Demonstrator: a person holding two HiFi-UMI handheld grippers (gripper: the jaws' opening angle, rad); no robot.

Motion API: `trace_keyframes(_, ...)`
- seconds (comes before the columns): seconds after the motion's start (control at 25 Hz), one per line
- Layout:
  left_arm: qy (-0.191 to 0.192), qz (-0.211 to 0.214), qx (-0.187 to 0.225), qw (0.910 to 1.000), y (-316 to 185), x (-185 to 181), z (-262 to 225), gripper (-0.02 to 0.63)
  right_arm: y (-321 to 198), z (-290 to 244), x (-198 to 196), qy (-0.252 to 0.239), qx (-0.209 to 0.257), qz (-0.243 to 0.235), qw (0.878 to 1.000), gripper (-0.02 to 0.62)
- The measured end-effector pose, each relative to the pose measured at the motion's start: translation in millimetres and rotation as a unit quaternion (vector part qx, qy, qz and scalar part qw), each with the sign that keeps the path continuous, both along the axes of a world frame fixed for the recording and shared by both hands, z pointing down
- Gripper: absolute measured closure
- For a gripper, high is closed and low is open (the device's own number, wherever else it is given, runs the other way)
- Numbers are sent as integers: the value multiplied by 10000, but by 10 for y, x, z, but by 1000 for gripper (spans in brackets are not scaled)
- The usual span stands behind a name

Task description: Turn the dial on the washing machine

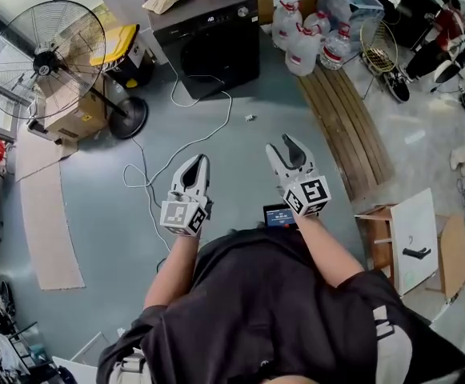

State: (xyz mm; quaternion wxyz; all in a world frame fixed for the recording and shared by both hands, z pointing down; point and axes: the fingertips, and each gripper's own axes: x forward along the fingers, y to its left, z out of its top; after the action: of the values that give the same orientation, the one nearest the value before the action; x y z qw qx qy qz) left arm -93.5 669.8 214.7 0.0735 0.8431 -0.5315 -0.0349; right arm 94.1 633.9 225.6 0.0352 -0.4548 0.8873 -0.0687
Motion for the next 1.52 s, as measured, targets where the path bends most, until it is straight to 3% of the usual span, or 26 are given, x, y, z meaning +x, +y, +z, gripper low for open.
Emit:
trace_keyframes(0.4, -74, 8, -10, 10000, -194, 325, 9, 594, -189, 85, 391, -32, -44, -44, 10000, 419)
trace_keyframes(0.72, -12, 83, -42, 10000, -650, 322, 79, 595, -679, 148, 522, 76, 8, 20, 10000, 419)
trace_keyframes(1.0, 268, 353, -163, 9989, -1523, 266, 289, 595, -1492, 249, 424, 199, -177, 232, 9994, 419)
trace_keyframes(1.2, 372, 471, 44, 9982, -2332, 210, 133, 595, -2228, 188, 316, 312, -224, 261, 9989, 417)
trace_keyframes(1.52, 503, 582, -108, 9970, -3498, -46, 243, 595, -3364, 184, -83, 465, -322, 251, 9981, 416)
